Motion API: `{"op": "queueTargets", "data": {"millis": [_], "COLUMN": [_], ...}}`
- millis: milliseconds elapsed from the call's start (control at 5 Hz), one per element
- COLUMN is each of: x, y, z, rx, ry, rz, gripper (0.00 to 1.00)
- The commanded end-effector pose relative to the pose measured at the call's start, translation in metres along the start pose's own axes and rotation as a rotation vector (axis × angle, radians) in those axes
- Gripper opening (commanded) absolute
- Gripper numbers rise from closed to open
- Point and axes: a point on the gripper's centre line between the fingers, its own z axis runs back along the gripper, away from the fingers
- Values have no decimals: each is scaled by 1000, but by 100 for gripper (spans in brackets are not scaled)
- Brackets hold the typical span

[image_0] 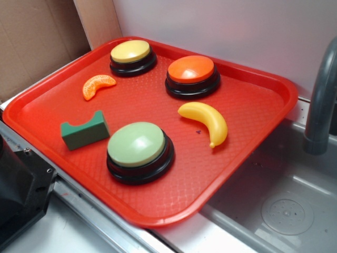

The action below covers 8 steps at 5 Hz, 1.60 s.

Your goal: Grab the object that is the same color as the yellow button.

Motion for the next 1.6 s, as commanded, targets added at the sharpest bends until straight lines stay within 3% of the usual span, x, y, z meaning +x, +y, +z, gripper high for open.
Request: {"op": "queueTargets", "data": {"millis": [0, 200, 400, 600, 800, 1000, 1400], "x": [0, 35, 63, 84, 90, 91, 112], "y": [0, -8, -30, -62, -92, -108, -103], "z": [0, -5, -18, -34, -66, -90, -148], "rx": [0, 96, 175, 258, 275, 296, 278], "ry": [0, 31, 15, 43, 63, 71, 191], "rz": [0, -264, -523, -788, -1047, -1253, -1411], "gripper": [100, 100, 100, 100, 100, 100, 100]}}
